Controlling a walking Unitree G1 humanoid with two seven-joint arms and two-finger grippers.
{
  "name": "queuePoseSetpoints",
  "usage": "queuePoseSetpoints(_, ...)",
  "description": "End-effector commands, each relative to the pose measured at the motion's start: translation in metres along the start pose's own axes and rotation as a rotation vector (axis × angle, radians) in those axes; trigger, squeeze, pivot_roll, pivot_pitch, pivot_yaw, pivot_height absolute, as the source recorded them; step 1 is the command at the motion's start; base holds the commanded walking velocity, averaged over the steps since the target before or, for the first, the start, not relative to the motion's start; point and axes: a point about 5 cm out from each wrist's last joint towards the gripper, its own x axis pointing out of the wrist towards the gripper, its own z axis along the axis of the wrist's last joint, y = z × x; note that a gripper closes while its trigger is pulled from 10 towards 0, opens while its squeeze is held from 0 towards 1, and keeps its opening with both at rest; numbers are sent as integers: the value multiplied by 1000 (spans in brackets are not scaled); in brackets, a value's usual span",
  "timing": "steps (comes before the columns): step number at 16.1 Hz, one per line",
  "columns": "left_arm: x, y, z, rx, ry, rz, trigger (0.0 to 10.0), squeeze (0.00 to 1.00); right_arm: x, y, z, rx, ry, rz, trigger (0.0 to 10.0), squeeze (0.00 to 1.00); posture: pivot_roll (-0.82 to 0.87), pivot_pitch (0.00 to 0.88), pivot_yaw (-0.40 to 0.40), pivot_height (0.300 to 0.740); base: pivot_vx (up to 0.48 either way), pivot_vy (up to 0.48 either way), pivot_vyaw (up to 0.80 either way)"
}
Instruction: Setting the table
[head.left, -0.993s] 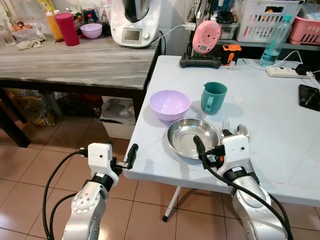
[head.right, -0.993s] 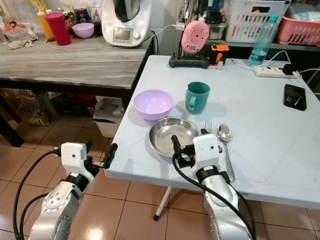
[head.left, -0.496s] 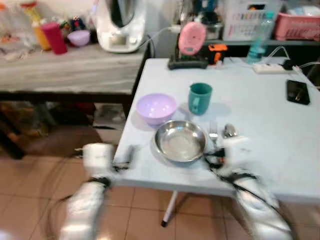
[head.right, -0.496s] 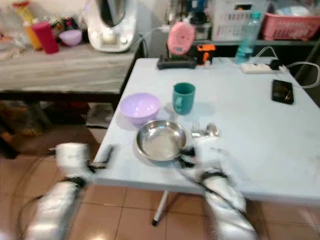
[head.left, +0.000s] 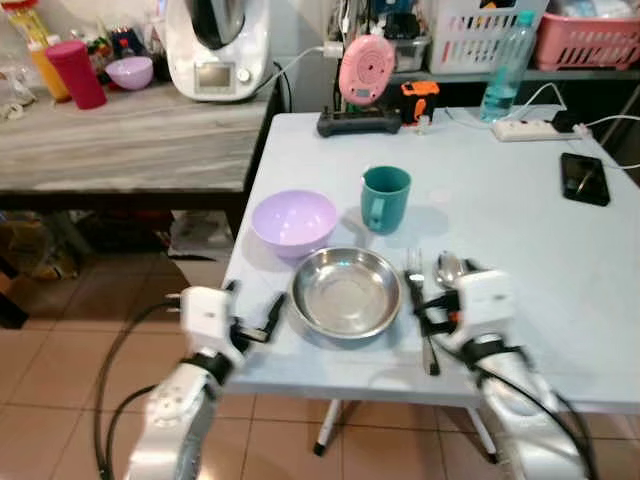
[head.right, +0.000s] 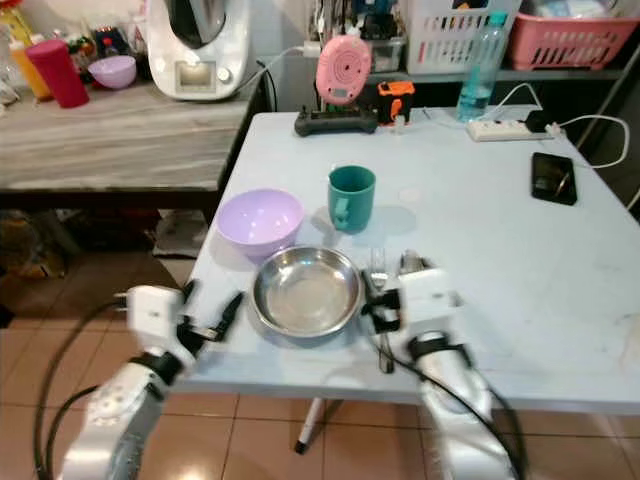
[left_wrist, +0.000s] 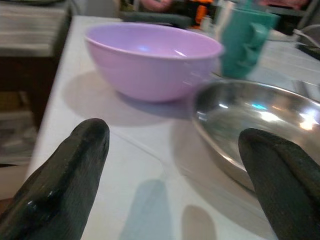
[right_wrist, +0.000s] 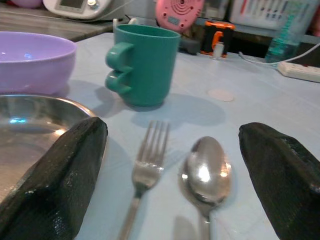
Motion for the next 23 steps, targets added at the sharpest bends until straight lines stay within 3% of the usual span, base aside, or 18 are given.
queuePoseSetpoints(1, -8, 11, -1, 20, 17, 10, 10000, 0, 2, 8, 3, 25, -7, 22, 10000, 0, -210, 47, 35, 740, 0, 0, 0)
queuePoseSetpoints(6, -10, 15, -2, 64, 43, -89, 10000, 0, -1, 8, 2, 71, 21, 67, 10000, 0, -212, 51, 35, 740, 0, 0, 0)
queuePoseSetpoints(13, -8, 8, 2, 96, 51, -240, 10000, 0, 4, 2, 4, 101, 40, 85, 10000, 0, -225, 63, 38, 740, 0, 0, 0)
queuePoseSetpoints(19, -9, 11, 2, 108, 58, -238, 10000, 0, 8, 15, 0, 197, 98, 150, 10000, 0, -220, 67, 41, 740, 0, 0, 0)
queuePoseSetpoints(23, -11, 12, 2, 125, 59, -249, 10000, 0, 8, 14, -4, 246, 135, 142, 10000, 0, -215, 69, 39, 740, 0, 0, 0)
